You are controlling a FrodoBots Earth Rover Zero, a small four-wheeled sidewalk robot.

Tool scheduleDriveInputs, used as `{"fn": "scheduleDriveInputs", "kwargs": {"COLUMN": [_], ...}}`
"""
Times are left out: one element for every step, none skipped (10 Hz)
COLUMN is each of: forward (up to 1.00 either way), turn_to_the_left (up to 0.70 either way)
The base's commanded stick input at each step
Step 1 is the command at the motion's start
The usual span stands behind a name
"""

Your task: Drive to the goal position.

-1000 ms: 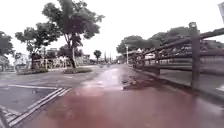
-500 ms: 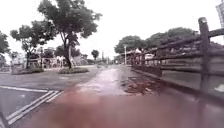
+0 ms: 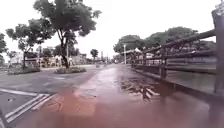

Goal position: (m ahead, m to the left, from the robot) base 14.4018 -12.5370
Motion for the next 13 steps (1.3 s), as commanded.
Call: {"fn": "scheduleDriveInputs", "kwargs": {"forward": [0.7, 0.7, 0.7, 0.7, 0.7, 0.8, 0.85, 0.85, 0.88, 0.96, 1.0, 1.0, 1.0], "turn_to_the_left": [0.0, 0.0, 0.0, 0.0, 0.0, 0.0, 0.0, 0.0, 0.0, 0.0, 0.0, 0.0, 0.0]}}
